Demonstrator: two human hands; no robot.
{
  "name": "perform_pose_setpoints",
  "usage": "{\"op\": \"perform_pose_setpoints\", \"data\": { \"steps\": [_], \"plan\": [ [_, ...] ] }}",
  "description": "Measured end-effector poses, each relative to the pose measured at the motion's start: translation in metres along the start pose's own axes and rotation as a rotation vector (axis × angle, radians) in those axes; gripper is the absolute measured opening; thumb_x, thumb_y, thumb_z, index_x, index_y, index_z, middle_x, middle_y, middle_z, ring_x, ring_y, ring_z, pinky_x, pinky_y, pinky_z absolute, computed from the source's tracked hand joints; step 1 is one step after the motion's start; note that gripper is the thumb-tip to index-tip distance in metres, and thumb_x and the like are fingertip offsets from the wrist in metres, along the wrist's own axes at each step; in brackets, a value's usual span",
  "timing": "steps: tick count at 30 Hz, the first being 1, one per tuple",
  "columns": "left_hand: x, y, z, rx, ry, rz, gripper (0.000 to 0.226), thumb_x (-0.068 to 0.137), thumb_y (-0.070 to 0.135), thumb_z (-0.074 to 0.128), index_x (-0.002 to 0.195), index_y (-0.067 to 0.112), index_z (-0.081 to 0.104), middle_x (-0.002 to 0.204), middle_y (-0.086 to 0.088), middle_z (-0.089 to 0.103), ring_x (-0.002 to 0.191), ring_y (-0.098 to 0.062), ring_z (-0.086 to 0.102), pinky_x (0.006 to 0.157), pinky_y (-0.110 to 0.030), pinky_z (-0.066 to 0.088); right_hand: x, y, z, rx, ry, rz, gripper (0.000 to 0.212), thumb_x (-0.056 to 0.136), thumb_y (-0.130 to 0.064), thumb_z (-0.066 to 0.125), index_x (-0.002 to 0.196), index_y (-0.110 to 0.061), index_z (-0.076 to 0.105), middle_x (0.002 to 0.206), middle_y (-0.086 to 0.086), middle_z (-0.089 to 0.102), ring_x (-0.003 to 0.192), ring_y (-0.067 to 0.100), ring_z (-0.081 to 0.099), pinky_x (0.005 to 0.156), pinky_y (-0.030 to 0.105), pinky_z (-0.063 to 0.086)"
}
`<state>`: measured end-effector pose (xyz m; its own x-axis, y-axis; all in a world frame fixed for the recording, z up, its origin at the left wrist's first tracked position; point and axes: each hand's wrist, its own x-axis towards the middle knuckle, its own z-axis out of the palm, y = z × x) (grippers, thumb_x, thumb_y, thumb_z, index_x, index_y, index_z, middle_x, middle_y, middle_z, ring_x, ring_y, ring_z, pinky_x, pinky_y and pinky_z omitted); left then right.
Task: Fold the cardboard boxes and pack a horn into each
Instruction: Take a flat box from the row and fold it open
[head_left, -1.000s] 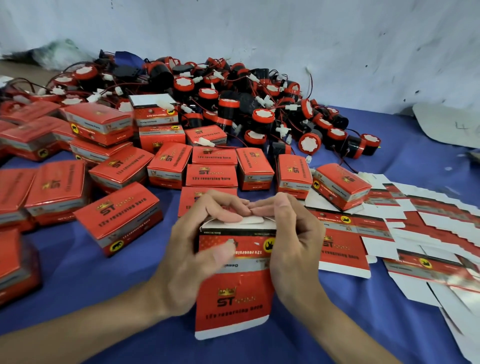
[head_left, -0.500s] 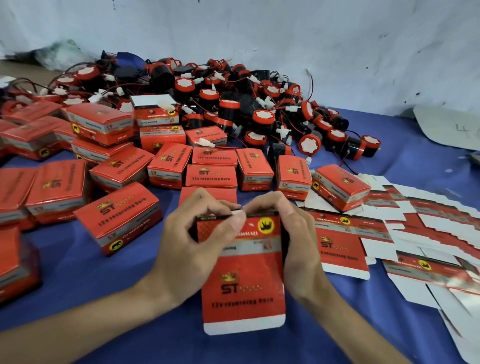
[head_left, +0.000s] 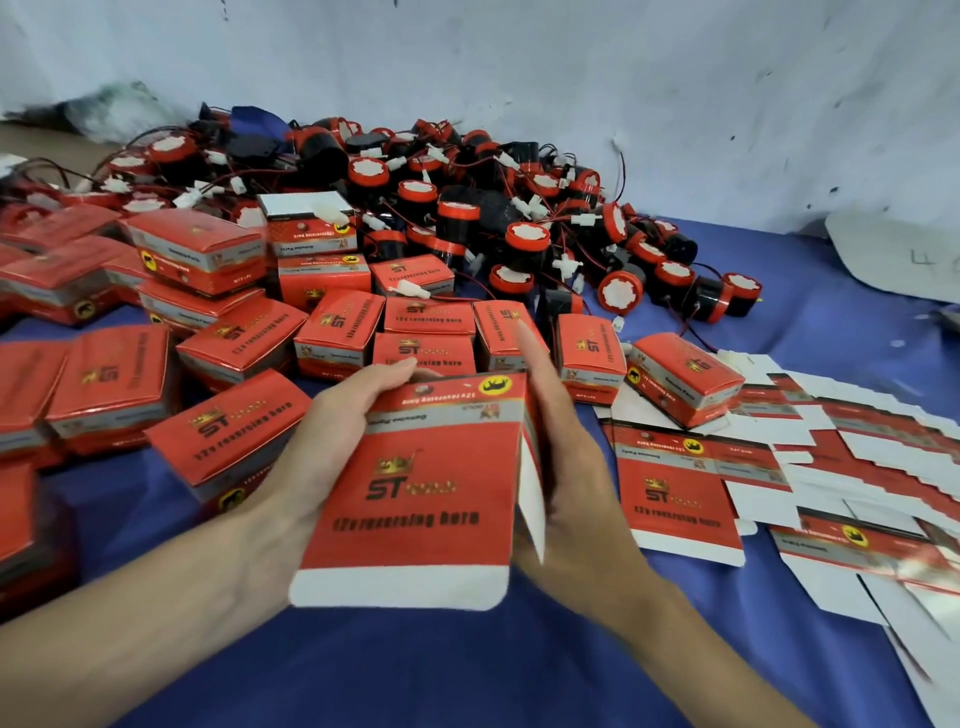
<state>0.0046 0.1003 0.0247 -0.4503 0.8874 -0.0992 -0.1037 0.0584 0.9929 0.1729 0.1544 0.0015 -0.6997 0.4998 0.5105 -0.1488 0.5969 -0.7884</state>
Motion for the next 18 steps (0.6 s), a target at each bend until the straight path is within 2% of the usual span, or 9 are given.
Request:
{"op": "perform_pose_setpoints", "data": {
  "steps": [2, 3, 4, 6, 7, 9, 10, 13, 18],
  "plan": [
    [-0.004, -0.008, 0.004, -0.031, -0.035, 0.037, 0.049, 0.104, 0.018, 0.029, 0.138, -0.016, 0.023, 0.133, -0.024, 0.048, 0.084, -0.008, 0.06, 0.059, -0.007, 0.039, 0.002, -0.001, 0.003, -0.037, 0.179, -0.045, 0.067, 0.083, -0.013, 0.068, 0.141, -0.021, 0.035, 0.122, -0.01, 0.06, 0.114, 0.006, 0.057, 0.097, 0.039, 0.046],
    [-0.007, -0.011, 0.004, -0.098, -0.032, 0.062, 0.062, 0.1, 0.03, 0.043, 0.138, -0.016, 0.025, 0.133, -0.016, 0.049, 0.084, -0.004, 0.058, 0.059, -0.003, 0.038, 0.003, -0.002, 0.004, -0.006, 0.247, -0.032, 0.056, 0.083, -0.016, 0.066, 0.135, -0.018, 0.044, 0.112, -0.014, 0.063, 0.104, 0.003, 0.06, 0.089, 0.028, 0.049],
    [-0.018, -0.014, 0.005, 0.014, -0.115, 0.207, 0.067, 0.097, 0.042, 0.047, 0.134, -0.013, 0.035, 0.125, -0.005, 0.053, 0.083, 0.003, 0.058, 0.062, -0.002, 0.039, 0.005, -0.003, 0.004, 0.068, 0.306, 0.028, 0.047, 0.082, -0.018, 0.067, 0.127, -0.015, 0.052, 0.105, -0.016, 0.066, 0.096, 0.001, 0.063, 0.081, 0.019, 0.05],
    [-0.035, -0.012, 0.012, 0.157, -0.087, 0.407, 0.028, 0.098, 0.025, 0.048, 0.114, 0.003, 0.053, 0.1, 0.002, 0.059, 0.071, 0.011, 0.062, 0.061, -0.004, 0.046, 0.007, -0.002, 0.002, 0.286, 0.369, 0.238, 0.032, 0.082, -0.015, 0.07, 0.113, -0.017, 0.062, 0.095, -0.011, 0.071, 0.087, 0.004, 0.067, 0.069, 0.017, 0.052],
    [-0.038, -0.012, 0.017, 0.199, -0.056, 0.458, 0.021, 0.093, 0.026, 0.053, 0.111, 0.013, 0.054, 0.101, 0.001, 0.059, 0.077, 0.009, 0.064, 0.066, -0.006, 0.048, 0.007, 0.001, 0.001, 0.346, 0.362, 0.333, 0.026, 0.083, -0.011, 0.07, 0.107, -0.019, 0.065, 0.093, -0.008, 0.073, 0.086, 0.008, 0.068, 0.067, 0.02, 0.055],
    [-0.039, -0.024, 0.023, 0.253, -0.106, 0.613, 0.057, 0.079, 0.042, 0.066, 0.128, 0.027, 0.04, 0.129, -0.003, 0.049, 0.116, -0.003, 0.055, 0.09, -0.017, 0.049, 0.007, 0.005, -0.002, 0.38, 0.327, 0.46, 0.023, 0.084, -0.006, 0.067, 0.102, -0.02, 0.067, 0.092, -0.001, 0.073, 0.086, 0.015, 0.07, 0.063, 0.027, 0.058],
    [-0.039, -0.031, 0.022, 0.337, -0.097, 0.673, 0.074, 0.073, 0.043, 0.07, 0.134, 0.039, 0.029, 0.138, 0.007, 0.041, 0.125, -0.006, 0.047, 0.094, -0.02, 0.047, 0.007, 0.004, -0.003, 0.392, 0.32, 0.497, 0.022, 0.085, -0.005, 0.066, 0.101, -0.019, 0.068, 0.092, 0.001, 0.073, 0.084, 0.016, 0.07, 0.059, 0.025, 0.057],
    [-0.031, -0.041, 0.021, 0.363, -0.071, 0.627, 0.076, 0.07, 0.042, 0.07, 0.12, 0.07, 0.02, 0.121, 0.039, 0.034, 0.118, 0.008, 0.046, 0.086, -0.009, 0.046, 0.006, 0.002, -0.004, 0.438, 0.286, 0.499, 0.023, 0.084, -0.004, 0.065, 0.103, -0.016, 0.067, 0.089, 0.003, 0.074, 0.078, 0.016, 0.071, 0.055, 0.021, 0.054],
    [-0.035, -0.035, 0.023, 0.385, -0.058, 0.731, 0.061, 0.074, 0.044, 0.059, 0.112, 0.076, 0.025, 0.119, 0.032, 0.029, 0.125, -0.013, 0.04, 0.097, -0.025, 0.043, 0.0, -0.009, -0.002, 0.582, 0.258, 0.581, 0.022, 0.086, 0.002, 0.058, 0.105, -0.007, 0.066, 0.096, 0.011, 0.072, 0.089, 0.022, 0.069, 0.07, 0.023, 0.052]
  ]
}}
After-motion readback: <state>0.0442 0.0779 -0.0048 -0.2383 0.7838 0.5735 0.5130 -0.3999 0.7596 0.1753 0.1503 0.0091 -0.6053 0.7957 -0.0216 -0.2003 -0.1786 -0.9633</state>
